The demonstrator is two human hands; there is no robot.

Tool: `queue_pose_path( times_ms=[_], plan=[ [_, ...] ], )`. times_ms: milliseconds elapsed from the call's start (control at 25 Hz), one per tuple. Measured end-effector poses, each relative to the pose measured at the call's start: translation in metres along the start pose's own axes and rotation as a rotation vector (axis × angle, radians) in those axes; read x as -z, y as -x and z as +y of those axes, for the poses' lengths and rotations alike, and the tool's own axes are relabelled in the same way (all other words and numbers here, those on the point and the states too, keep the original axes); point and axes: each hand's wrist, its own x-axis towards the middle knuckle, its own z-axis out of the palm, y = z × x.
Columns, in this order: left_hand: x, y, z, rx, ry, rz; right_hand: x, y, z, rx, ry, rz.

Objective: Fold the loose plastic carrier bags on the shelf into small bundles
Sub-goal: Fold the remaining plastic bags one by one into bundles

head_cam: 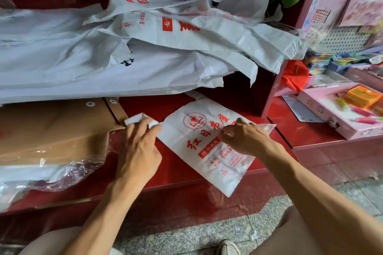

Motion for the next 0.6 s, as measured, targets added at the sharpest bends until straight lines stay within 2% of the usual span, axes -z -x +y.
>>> queue_pose_path(
  times_ms=[80,160,240,280,320,400,480,560,600],
  plan=[
    [-0.005,0.006,0.008,-0.178,0.18,-0.117,-0.004,0.0,-0.002,-0.003,-0.023,-0.008],
    [-0.006,0.014,0.018,-0.325,0.236,-0.33,-0.006,0.001,-0.006,0.035,-0.106,-0.068],
    [-0.004,0.02,0.026,-0.351,0.243,-0.573,-0.007,0.006,-0.013,0.115,-0.159,-0.068],
    [-0.005,0.022,0.027,-0.359,0.188,-0.625,-0.007,0.009,-0.016,0.153,-0.137,-0.056],
    [-0.007,0.025,0.025,-0.371,0.114,-0.61,-0.007,0.012,-0.016,0.189,-0.105,-0.063],
    [-0.006,0.026,0.022,-0.376,0.035,-0.501,-0.005,0.019,-0.018,0.253,-0.038,-0.231],
    [-0.001,0.025,0.017,-0.344,0.144,-0.469,-0.003,0.026,-0.021,0.306,0.056,-0.391],
    [0.009,0.022,0.013,-0.28,0.288,-0.451,0.001,0.029,-0.019,0.313,0.082,-0.411],
    [0.013,0.02,0.012,-0.18,0.329,-0.429,0.005,0.03,-0.016,0.294,0.031,-0.404]
  ],
)
